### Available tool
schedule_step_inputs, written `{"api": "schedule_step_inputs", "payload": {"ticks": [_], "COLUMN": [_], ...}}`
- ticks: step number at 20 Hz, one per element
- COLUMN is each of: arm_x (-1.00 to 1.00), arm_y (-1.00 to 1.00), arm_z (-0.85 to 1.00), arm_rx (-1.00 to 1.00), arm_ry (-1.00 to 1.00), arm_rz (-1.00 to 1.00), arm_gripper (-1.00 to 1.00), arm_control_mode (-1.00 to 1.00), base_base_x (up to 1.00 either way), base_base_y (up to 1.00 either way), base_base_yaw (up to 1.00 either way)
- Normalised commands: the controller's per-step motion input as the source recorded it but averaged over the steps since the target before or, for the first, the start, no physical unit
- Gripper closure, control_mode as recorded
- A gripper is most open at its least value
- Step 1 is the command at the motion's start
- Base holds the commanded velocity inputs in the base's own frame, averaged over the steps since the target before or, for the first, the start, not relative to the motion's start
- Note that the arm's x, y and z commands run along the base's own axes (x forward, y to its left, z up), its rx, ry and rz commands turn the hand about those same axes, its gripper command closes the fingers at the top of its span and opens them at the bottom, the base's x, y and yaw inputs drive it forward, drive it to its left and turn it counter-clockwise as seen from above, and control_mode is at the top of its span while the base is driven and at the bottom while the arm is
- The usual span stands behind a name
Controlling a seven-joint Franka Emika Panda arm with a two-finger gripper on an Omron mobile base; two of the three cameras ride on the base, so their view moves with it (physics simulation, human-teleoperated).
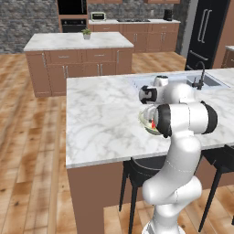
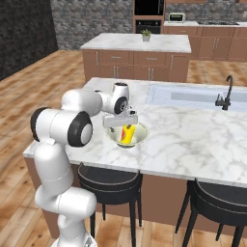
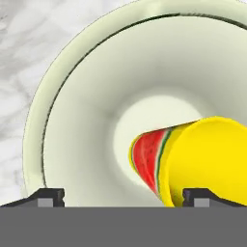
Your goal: Place the cup inside the bowl on the dining table and move the bowl to any counter.
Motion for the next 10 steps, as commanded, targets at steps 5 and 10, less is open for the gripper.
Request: {"api": "schedule_step_inputs", "payload": {"ticks": [5, 10], "arm_x": [-0.12, -0.23], "arm_y": [0.0, -0.02], "arm_z": [0.65, 0.43], "arm_rx": [0.0, 0.0], "arm_ry": [0.0, 0.0], "arm_rz": [0.0, -0.05], "arm_gripper": [-1.0, -1.0], "arm_control_mode": [-1.0, -1.0], "base_base_x": [0.0, 0.0], "base_base_y": [0.0, 0.0], "base_base_yaw": [0.0, 0.0]}}
